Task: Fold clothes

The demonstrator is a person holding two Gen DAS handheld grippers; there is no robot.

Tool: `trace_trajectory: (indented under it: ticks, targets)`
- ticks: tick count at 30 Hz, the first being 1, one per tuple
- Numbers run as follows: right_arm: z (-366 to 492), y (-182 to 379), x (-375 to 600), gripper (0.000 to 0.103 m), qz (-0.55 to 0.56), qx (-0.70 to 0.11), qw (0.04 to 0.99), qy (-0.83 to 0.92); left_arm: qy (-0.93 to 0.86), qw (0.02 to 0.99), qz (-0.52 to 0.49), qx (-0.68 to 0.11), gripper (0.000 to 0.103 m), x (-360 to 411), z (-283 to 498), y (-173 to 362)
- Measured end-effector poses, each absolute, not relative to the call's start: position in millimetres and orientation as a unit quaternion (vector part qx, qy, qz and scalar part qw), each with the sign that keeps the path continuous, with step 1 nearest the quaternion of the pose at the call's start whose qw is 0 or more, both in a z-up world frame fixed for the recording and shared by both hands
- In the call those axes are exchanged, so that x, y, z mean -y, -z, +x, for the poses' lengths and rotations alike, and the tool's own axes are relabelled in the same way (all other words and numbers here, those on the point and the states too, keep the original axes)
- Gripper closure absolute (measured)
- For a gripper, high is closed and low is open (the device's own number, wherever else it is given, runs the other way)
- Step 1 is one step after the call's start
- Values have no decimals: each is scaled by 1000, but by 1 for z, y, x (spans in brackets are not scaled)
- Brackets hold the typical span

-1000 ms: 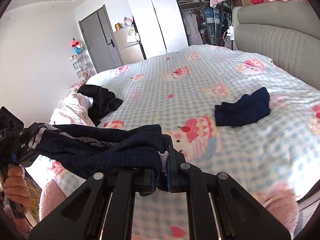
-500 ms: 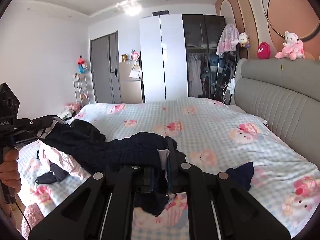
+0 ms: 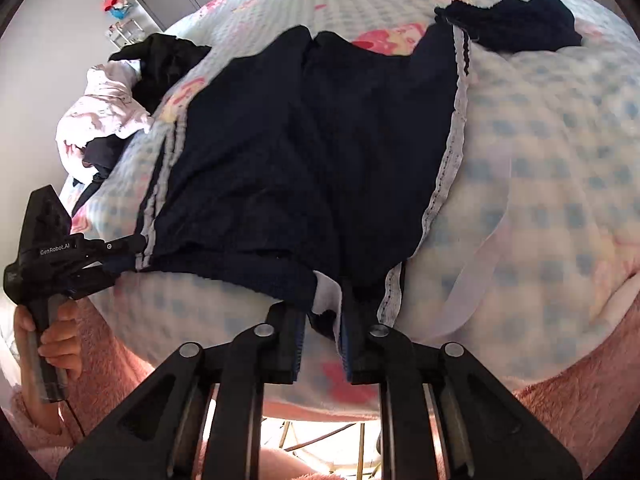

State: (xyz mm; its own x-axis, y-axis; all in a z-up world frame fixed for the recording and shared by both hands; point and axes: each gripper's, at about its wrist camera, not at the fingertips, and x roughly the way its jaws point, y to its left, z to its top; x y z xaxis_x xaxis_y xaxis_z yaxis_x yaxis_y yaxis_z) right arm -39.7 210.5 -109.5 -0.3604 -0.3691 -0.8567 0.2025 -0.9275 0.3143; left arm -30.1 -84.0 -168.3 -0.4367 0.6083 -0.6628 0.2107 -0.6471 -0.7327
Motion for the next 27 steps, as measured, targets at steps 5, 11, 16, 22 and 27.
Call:
trace_trajectory:
  ticks: [5, 11, 16, 22, 27]
  targets:
    - [-30, 89, -229, 67, 503, 107, 191, 836, -748, 134, -496, 420, 46, 93, -24, 171]
    - [-34, 99, -266, 54, 494, 196, 145, 835, -744, 153, -490, 427, 47, 84, -39, 180]
    - [-49, 141, -268, 52, 543, 246, 170, 784, -754, 142, -487, 417, 79, 74, -50, 179]
    - [-40, 124, -252, 90, 530, 201, 203, 798, -812, 91, -471, 332, 92, 74, -37, 143]
    - [-21, 96, -254, 93, 498, 154, 183, 833, -818, 107, -460, 328, 92, 79, -18, 125]
